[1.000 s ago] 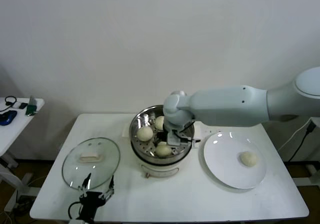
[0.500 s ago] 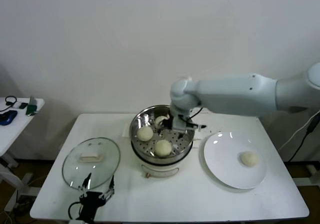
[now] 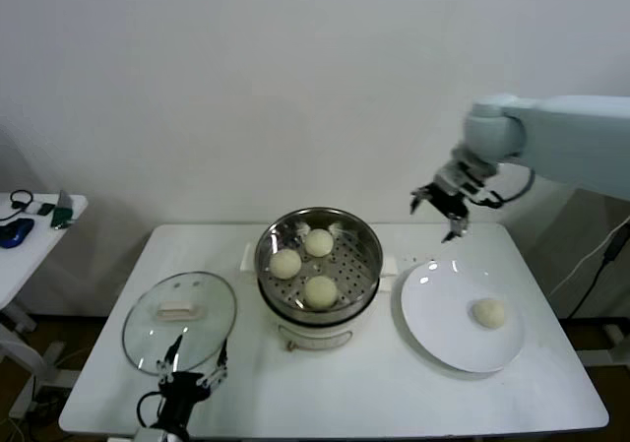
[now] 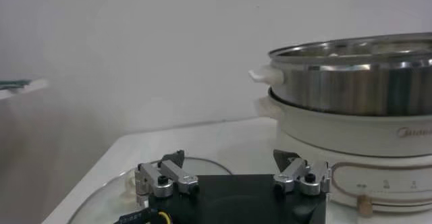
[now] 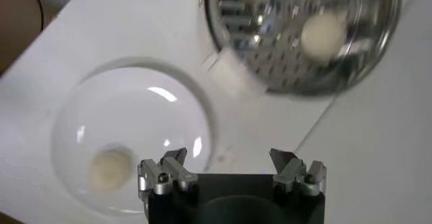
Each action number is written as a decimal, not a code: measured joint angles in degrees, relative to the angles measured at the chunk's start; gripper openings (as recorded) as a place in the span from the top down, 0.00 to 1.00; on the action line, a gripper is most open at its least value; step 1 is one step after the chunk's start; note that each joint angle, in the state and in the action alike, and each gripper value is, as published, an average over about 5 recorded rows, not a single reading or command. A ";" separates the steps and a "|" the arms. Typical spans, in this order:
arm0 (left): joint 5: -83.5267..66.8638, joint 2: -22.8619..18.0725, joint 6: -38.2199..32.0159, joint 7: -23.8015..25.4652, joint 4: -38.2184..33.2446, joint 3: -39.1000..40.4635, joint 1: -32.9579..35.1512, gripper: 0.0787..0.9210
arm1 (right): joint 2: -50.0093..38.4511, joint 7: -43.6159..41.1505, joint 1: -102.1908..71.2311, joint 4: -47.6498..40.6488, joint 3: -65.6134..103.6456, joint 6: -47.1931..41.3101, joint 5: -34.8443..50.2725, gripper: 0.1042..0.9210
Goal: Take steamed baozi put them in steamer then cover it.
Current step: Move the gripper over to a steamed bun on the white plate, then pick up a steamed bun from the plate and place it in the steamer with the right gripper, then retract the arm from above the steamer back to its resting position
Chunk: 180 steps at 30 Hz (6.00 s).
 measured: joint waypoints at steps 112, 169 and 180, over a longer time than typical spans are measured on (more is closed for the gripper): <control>-0.64 0.02 0.17 -0.25 -0.43 -1.02 0.30 0.12 | 21.58 9.86 -18.54 -3.96 13.04 -23.46 11.78 0.28; 2.39 7.02 -3.16 -0.83 -1.02 -1.66 -3.12 0.12 | 0.74 43.55 -118.93 21.90 130.41 -4.18 11.78 0.12; 7.78 8.88 -6.27 -2.89 -0.98 -3.01 -2.32 0.12 | 14.15 45.18 -141.29 20.30 143.63 10.48 6.74 0.12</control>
